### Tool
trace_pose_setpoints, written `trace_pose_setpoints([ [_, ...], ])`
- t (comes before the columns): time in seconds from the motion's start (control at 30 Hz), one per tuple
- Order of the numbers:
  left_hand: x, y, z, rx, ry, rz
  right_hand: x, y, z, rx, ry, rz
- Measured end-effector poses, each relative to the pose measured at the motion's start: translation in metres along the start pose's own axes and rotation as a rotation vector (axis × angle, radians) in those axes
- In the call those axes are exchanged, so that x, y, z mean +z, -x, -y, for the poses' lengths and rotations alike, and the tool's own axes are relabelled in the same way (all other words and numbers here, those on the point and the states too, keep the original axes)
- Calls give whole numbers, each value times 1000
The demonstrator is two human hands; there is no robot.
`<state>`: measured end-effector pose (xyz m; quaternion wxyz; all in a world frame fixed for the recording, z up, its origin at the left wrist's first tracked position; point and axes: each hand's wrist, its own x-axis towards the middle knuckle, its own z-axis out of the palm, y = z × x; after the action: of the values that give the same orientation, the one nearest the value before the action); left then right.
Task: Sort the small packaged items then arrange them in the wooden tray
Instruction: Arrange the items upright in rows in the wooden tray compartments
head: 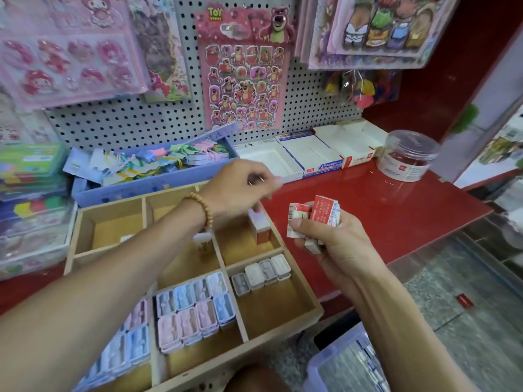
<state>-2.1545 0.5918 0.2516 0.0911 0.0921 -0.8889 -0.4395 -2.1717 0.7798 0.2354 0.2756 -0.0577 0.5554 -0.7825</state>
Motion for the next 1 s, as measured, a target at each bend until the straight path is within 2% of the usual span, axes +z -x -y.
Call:
trace_pose_setpoints([
  [0.13,9,34,-17,7,201,205,10,15,0,-26,19,46],
  [0.33,-9,59,-28,-21,242,135,10,32,-1,12,126,13],
  [0.5,-30,64,-24,26,69,53,11,48,0,83,219,100],
  [0.63,-34,64,-6,-4,-130,57,7,53,-2,83,212,53],
  [0.77,-16,60,4,-8,-331,87,-1,54,-4,64,219,31],
  [1.0,25,32,10,37,-469,60,-14,49,-11,59,202,56],
])
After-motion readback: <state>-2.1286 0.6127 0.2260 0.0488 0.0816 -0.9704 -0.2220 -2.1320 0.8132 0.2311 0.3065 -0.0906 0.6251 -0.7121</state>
